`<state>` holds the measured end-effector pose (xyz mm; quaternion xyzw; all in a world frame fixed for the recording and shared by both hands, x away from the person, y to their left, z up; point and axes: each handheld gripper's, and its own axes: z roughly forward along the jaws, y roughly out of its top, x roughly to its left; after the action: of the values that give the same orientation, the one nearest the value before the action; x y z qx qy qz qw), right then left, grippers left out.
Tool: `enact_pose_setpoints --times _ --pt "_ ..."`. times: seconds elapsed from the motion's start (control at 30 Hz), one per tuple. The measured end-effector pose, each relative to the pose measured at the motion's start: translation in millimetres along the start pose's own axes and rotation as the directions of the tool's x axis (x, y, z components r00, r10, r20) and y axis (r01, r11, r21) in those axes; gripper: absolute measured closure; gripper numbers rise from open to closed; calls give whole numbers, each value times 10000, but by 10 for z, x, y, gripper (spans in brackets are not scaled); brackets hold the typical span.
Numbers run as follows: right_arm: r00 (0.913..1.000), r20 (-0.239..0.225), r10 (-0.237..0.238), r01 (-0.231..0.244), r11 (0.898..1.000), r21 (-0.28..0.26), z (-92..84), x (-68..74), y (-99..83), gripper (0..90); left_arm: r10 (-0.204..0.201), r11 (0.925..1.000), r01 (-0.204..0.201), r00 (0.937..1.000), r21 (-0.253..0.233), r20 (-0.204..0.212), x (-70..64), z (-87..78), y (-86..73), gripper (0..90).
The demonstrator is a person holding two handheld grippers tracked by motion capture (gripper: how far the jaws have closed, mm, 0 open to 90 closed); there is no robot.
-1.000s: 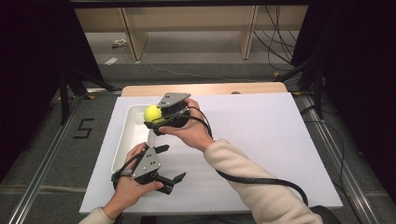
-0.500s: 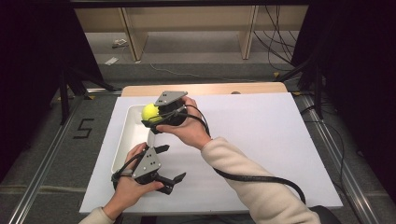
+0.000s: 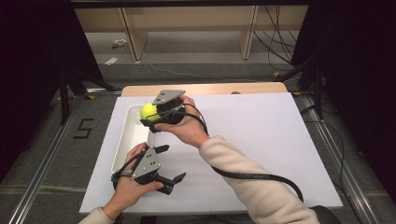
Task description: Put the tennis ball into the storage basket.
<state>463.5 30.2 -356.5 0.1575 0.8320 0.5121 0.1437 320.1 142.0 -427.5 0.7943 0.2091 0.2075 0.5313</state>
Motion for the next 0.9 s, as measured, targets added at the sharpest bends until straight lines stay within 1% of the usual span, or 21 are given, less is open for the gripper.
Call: enact_pose_setpoints --times 0.7,0.9 --pt "10000 6 -16 16 10000 83 60 -21 41 269 17 10000 -18 10000 29 17 -6 3 -1 0" --pt "10000 -73 -11 13 9998 195 87 -23 31 269 41 10000 -41 10000 70 24 -4 4 -3 0"
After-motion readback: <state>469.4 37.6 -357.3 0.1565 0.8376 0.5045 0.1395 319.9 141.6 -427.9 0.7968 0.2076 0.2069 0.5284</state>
